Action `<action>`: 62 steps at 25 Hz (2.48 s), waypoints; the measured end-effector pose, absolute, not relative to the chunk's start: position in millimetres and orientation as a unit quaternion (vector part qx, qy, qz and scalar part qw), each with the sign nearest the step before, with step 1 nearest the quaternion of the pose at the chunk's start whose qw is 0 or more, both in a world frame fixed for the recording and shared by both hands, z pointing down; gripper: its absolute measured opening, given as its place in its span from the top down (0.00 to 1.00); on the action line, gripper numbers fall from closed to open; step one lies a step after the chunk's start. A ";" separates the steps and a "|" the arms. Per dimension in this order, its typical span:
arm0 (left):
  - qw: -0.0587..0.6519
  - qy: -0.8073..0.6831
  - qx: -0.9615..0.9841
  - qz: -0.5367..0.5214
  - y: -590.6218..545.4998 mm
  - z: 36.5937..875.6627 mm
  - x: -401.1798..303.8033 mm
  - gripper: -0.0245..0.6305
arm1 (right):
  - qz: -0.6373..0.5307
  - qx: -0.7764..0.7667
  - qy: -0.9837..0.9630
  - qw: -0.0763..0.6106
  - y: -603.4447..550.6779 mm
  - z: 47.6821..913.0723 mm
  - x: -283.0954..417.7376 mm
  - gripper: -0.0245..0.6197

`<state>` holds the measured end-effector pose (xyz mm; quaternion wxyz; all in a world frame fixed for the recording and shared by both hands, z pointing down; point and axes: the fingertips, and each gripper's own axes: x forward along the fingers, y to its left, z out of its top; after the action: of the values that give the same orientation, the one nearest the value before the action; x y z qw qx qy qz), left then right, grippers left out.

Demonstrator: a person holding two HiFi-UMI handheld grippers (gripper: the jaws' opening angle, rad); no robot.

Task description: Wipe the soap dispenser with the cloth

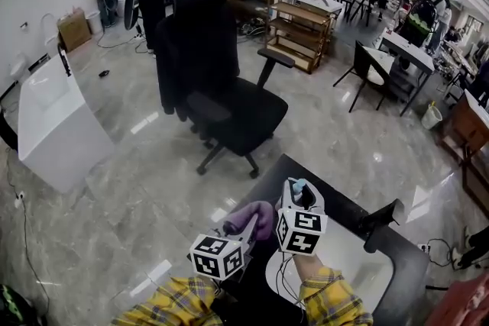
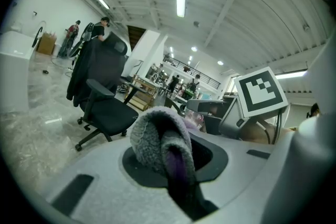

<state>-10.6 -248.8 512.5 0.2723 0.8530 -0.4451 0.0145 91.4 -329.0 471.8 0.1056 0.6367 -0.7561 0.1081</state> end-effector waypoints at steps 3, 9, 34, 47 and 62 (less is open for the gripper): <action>0.273 -0.442 0.854 0.013 -247.8 511.8 -7.2 0.87 | 0.102 0.649 -0.747 0.099 -328.8 471.1 90.7 0.78; 0.275 -0.436 0.857 0.010 -250.5 510.4 -4.9 0.87 | 0.113 0.533 -0.834 0.090 -324.5 471.2 87.3 0.64; 0.280 -0.419 0.864 0.017 -249.6 515.4 4.3 0.87 | 0.161 0.185 -0.958 0.150 -313.3 493.7 73.1 0.57; 0.285 -0.423 0.860 0.012 -254.4 516.7 5.3 0.87 | 0.170 0.347 -0.915 0.116 -322.3 493.6 84.9 0.60; 0.288 -0.421 0.860 0.010 -248.8 515.4 0.0 0.87 | 0.166 0.513 -0.838 0.090 -330.3 493.7 97.3 0.60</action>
<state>0.0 -248.8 515.4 0.2876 0.8602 -0.4211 0.0099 97.3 -330.3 493.7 0.0896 0.5129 -0.8375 0.1657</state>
